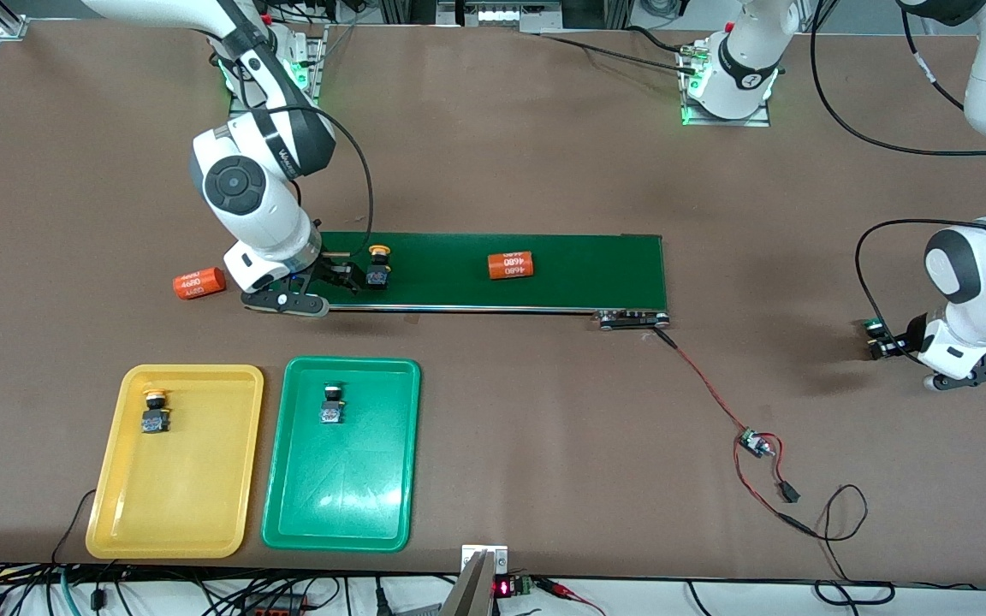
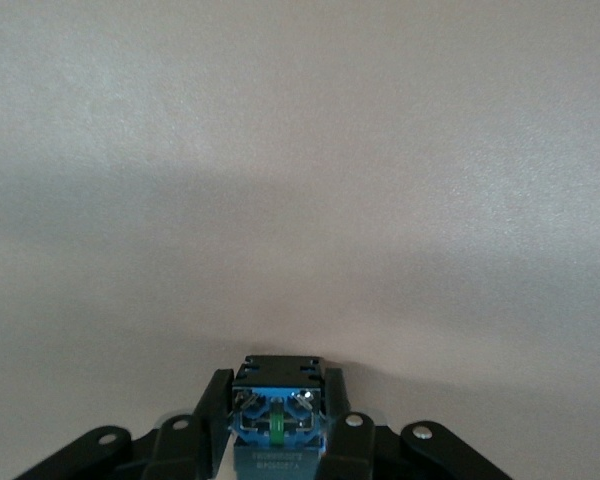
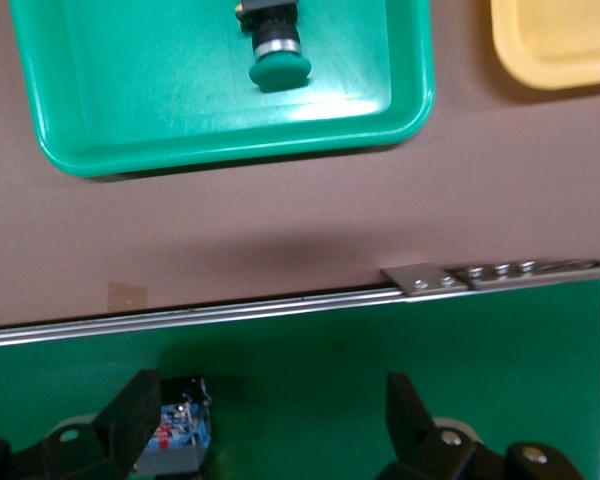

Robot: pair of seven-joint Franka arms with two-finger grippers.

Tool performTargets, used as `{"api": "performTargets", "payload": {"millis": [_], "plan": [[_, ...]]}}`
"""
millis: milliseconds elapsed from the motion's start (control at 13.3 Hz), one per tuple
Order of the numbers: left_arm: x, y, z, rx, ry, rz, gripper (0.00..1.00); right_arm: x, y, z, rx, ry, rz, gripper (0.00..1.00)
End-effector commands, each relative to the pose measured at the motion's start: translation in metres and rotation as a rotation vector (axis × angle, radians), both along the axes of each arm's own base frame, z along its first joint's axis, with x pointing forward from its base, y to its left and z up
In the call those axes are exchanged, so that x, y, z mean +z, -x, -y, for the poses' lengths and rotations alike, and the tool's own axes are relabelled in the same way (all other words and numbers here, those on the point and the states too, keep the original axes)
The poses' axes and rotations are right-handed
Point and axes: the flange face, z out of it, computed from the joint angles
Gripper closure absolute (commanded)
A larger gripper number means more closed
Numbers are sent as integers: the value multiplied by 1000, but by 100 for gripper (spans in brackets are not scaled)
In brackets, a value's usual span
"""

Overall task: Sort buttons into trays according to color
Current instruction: 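Grasp the orange button with the right gripper while the left gripper carries the green button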

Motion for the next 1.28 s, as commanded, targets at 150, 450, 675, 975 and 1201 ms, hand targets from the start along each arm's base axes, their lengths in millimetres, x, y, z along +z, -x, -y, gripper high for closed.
{"api": "performTargets", "payload": {"millis": [150,450,675,975,1201], "plan": [[27,-3,6,-47,-3,-57,100,-3,18,-8,-18,-27,26,0],[79,1,58,-278,56,-173,100,-18,34,-20,14,-22,-11,0],[123,2,126,-361,53,-229,100,-27,37,-22,29,-20,-27,6],[138,12,232,-346,43,-257,100,-34,38,-22,37,-19,-40,60],[144,20,297,-301,111,-244,100,-37,35,-18,43,-17,-43,71]]}}
